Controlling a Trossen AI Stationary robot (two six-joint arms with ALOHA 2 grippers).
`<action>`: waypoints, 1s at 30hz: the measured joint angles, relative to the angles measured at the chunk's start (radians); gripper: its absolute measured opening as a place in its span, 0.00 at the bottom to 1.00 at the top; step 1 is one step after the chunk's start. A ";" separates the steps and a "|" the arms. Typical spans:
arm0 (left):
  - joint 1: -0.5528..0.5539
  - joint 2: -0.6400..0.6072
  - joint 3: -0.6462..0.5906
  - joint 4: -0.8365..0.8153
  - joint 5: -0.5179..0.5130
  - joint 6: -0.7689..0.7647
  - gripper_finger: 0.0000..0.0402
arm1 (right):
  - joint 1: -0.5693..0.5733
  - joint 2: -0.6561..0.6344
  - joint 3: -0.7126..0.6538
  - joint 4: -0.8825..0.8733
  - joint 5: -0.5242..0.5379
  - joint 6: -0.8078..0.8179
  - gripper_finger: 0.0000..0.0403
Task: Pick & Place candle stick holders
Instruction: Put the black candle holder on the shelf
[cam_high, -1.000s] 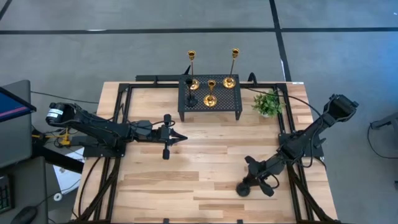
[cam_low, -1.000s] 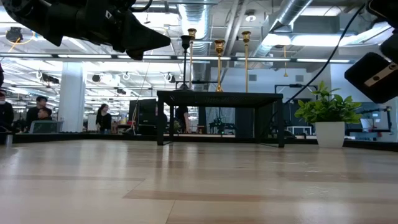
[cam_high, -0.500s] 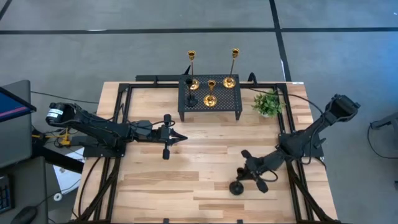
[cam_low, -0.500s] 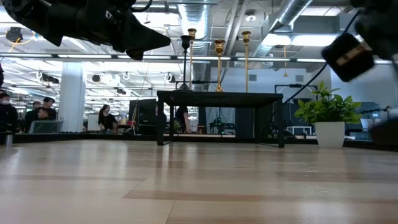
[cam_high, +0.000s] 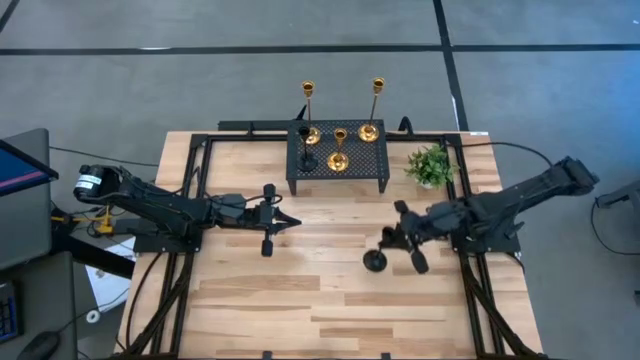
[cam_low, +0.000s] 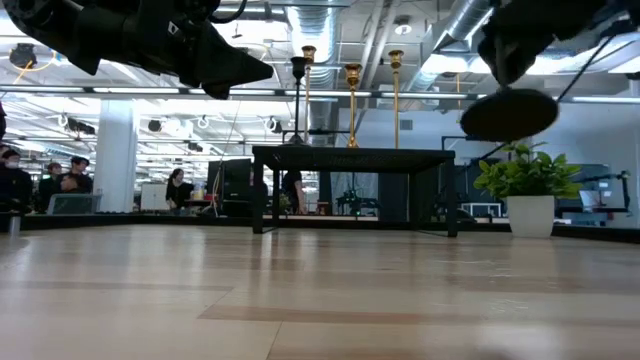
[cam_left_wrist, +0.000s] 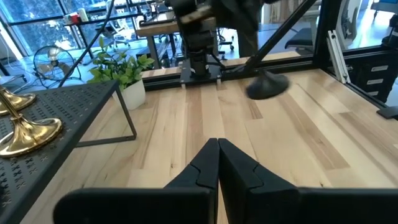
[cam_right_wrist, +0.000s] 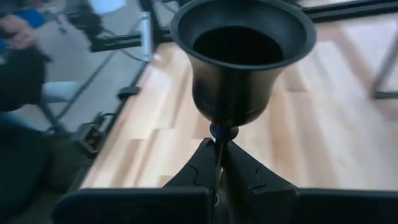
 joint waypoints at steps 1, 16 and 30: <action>0.000 0.000 0.000 0.000 0.000 0.000 0.01 | -0.024 -0.013 0.013 -0.039 0.000 -0.002 0.00; 0.000 0.000 0.000 -0.002 0.000 0.000 0.02 | -0.468 -0.041 0.207 -0.236 -0.208 -0.261 0.00; 0.000 0.000 0.000 -0.003 -0.001 0.000 0.01 | -0.869 0.110 0.283 -0.237 -0.449 -0.341 0.00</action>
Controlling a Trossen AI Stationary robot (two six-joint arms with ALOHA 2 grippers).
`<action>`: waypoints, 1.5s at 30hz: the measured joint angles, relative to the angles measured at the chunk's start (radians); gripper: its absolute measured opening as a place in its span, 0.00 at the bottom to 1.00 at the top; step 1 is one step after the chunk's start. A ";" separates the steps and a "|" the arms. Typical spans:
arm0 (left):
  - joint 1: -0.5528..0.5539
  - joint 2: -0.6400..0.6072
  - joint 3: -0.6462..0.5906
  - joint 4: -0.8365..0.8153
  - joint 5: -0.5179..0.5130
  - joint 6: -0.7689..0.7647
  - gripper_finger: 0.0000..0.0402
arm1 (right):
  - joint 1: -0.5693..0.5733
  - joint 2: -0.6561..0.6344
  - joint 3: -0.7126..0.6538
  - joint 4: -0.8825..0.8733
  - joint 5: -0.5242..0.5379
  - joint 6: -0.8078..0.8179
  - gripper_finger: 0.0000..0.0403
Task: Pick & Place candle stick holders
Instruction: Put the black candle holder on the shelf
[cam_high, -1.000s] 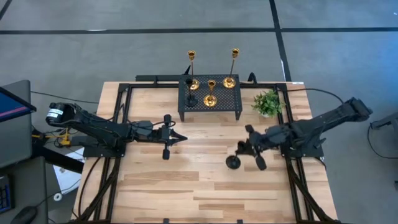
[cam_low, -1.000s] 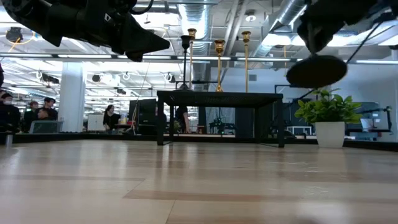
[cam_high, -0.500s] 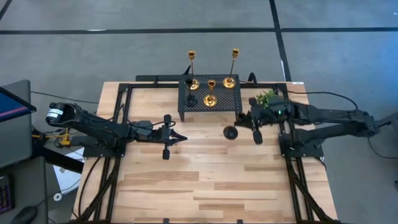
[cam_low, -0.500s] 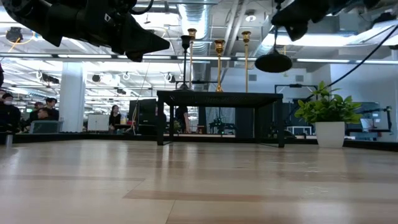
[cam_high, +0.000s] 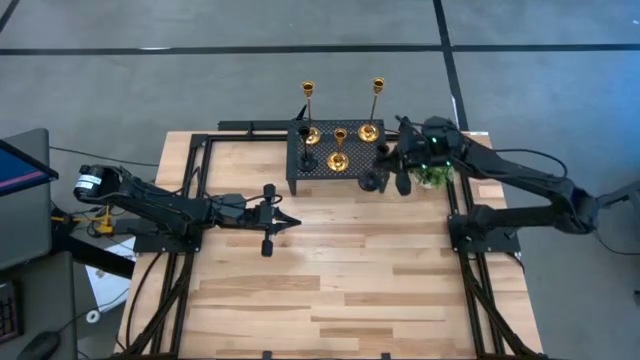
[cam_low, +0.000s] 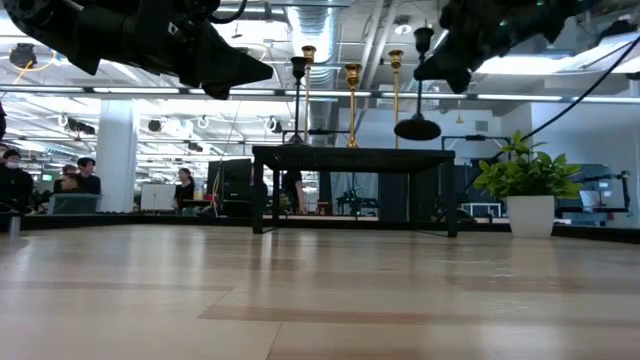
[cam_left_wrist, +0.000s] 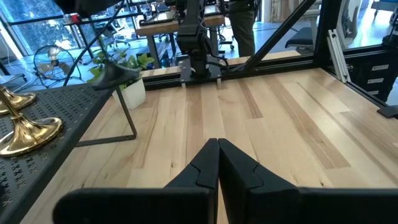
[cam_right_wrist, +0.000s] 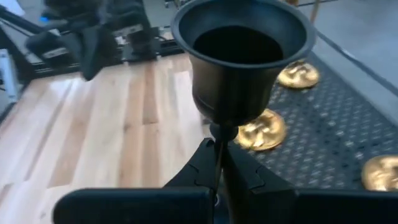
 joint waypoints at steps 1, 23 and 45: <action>0.000 0.000 0.000 0.000 0.000 0.000 0.01 | -0.014 0.018 0.013 0.000 -0.003 -0.008 0.00; 0.006 0.000 0.000 -0.008 0.000 0.011 0.01 | -0.168 0.195 0.107 0.016 0.011 -0.119 0.00; 0.019 0.000 0.000 -0.010 0.000 0.011 0.02 | -0.180 0.193 0.107 -0.009 0.011 -0.114 0.01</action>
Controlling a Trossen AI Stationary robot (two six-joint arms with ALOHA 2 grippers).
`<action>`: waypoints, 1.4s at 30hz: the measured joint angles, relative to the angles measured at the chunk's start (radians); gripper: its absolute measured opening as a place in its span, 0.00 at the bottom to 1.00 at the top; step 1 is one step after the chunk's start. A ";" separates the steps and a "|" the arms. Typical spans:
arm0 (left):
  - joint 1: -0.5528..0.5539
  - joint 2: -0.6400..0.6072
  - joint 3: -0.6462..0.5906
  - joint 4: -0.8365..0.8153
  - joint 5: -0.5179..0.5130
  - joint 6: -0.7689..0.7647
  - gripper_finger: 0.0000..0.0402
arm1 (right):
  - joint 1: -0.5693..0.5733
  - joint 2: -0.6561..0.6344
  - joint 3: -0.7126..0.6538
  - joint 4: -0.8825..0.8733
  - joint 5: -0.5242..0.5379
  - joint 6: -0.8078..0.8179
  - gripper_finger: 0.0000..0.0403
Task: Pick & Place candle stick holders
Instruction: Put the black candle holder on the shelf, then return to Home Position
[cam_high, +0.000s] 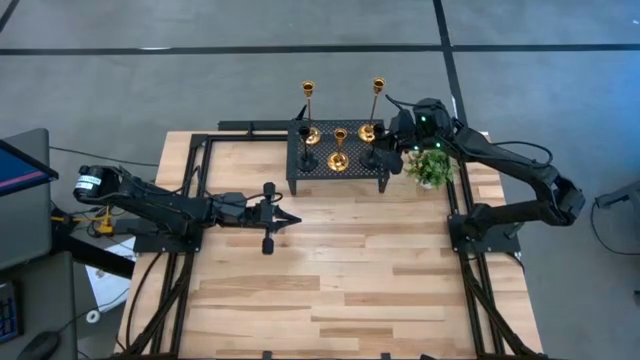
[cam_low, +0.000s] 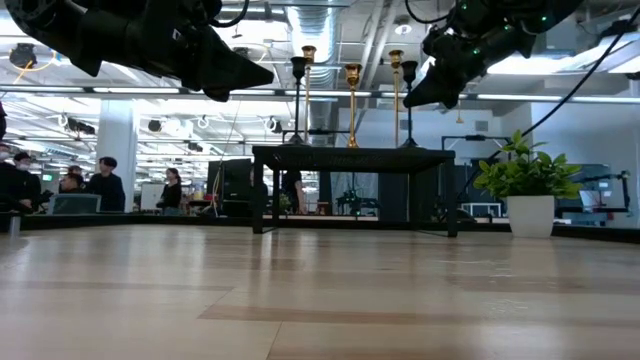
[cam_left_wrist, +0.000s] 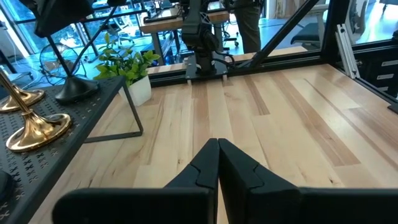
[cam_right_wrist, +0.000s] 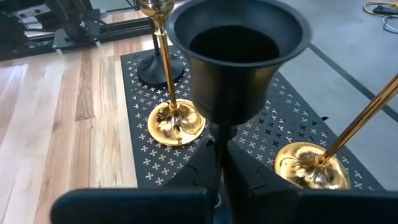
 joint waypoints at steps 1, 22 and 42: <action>0.000 0.000 0.000 0.000 0.000 0.000 0.02 | 0.000 0.000 0.000 -0.001 -0.001 0.000 0.01; 0.000 0.000 0.000 0.000 0.000 -0.003 0.02 | 0.001 0.001 0.093 -0.139 -0.005 -0.008 0.47; 0.000 0.000 0.000 -0.001 0.000 0.000 0.02 | 0.173 -0.168 0.297 -0.588 0.001 -0.009 0.02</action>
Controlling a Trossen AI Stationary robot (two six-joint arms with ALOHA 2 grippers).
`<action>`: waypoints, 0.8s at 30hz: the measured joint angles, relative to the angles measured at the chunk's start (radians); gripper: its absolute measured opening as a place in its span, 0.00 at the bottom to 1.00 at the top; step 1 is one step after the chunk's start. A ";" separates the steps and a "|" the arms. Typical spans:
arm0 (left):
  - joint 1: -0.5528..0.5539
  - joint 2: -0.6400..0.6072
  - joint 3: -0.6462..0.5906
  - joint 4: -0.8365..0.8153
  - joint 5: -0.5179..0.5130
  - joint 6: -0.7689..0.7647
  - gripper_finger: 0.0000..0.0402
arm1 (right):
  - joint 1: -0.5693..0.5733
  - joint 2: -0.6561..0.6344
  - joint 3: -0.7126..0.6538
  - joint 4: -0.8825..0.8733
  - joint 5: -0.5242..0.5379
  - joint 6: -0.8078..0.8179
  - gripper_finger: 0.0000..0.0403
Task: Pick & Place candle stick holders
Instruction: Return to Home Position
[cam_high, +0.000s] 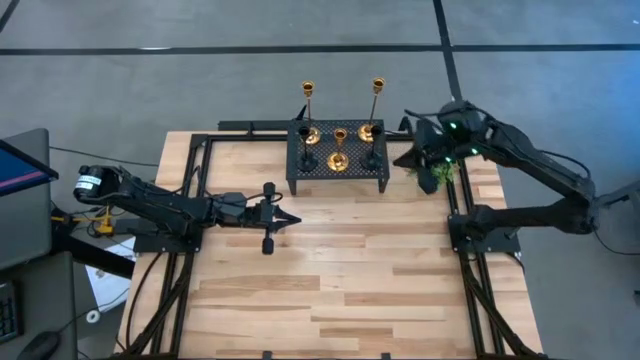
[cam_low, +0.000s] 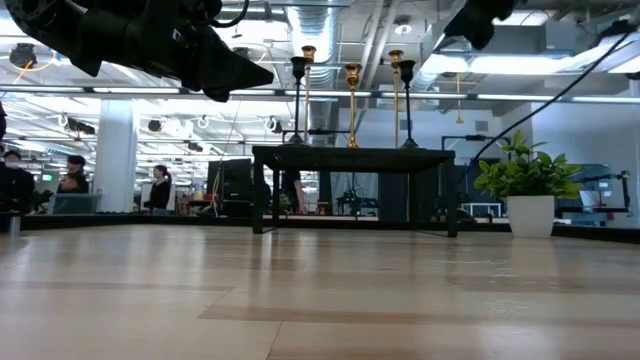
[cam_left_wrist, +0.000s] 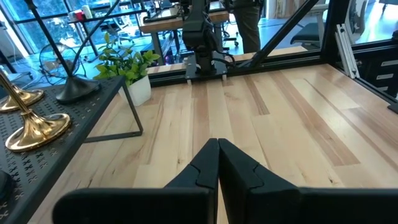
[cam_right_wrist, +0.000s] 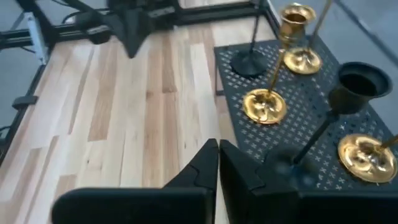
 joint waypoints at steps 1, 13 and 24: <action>0.000 0.000 0.000 0.000 0.000 0.000 0.02 | 0.014 -0.023 -0.013 0.006 0.005 0.000 0.01; -0.001 -0.097 -0.001 -0.076 -0.042 0.007 0.01 | 0.119 -0.334 -0.388 0.333 0.027 0.059 0.00; -0.001 -0.501 -0.002 -0.472 -0.084 0.027 0.01 | 0.187 -0.491 -0.584 0.502 0.021 0.086 0.00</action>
